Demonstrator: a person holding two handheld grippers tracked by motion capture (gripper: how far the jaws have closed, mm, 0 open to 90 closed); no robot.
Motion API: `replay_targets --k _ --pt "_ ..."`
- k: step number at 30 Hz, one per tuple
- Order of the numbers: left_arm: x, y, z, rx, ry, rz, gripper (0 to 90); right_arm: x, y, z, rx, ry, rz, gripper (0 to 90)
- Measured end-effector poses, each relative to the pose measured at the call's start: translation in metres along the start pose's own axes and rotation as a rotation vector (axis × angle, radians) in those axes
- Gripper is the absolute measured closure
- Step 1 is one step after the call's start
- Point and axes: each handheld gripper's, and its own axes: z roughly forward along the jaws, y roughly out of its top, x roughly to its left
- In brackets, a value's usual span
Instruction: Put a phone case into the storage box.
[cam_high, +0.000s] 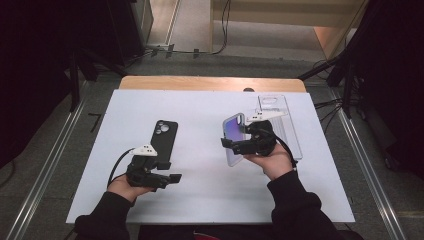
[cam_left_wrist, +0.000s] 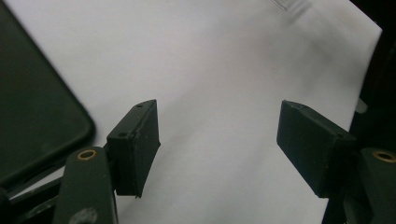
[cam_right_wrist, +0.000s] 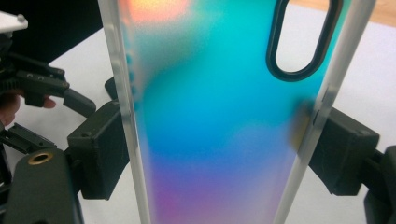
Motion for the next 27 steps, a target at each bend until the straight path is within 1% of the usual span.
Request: replay_targets --k 1,4,5,6,7,10,12,15,18,20,27 --pt "0.0 0.0 -0.003 -0.017 0.002 -0.018 29.7 -0.001 0.001 -0.002 -0.003 -0.002 0.0 14.9" --pt "0.001 0.0 -0.004 -0.026 0.01 -0.024 29.7 -0.003 0.004 -0.007 -0.013 -0.013 0.004 14.9" --pt "0.002 0.0 -0.005 -0.025 0.016 -0.035 29.7 -0.005 0.006 -0.011 -0.019 -0.025 0.014 14.9" --pt "0.003 -0.001 -0.005 -0.022 0.02 -0.037 29.7 -0.006 0.007 -0.013 -0.023 -0.032 0.013 14.9" --pt "0.003 -0.001 -0.005 -0.018 0.019 -0.04 29.7 -0.008 0.008 -0.015 -0.027 -0.036 0.024 14.9" --pt "0.003 -0.002 -0.005 -0.009 0.025 -0.045 29.7 -0.014 0.012 -0.023 -0.044 -0.055 0.037 14.9" --pt "0.003 -0.002 -0.005 -0.005 0.03 -0.045 29.7 -0.018 0.013 -0.026 -0.054 -0.063 0.041 14.9" --pt "0.004 -0.003 -0.005 0.005 0.031 -0.058 29.7 -0.023 0.016 -0.033 -0.066 -0.082 0.048 14.9" --pt "0.005 -0.004 -0.006 0.004 0.038 -0.068 29.7 -0.026 0.017 -0.036 -0.071 -0.093 0.049 14.9" --pt "0.005 -0.005 -0.007 0.003 0.038 -0.079 29.7 -0.031 0.019 -0.04 -0.081 -0.114 0.055 14.9" --pt "0.005 -0.008 -0.008 0.007 0.045 -0.084 29.7 -0.046 0.021 -0.05 -0.108 -0.175 0.083 14.9"
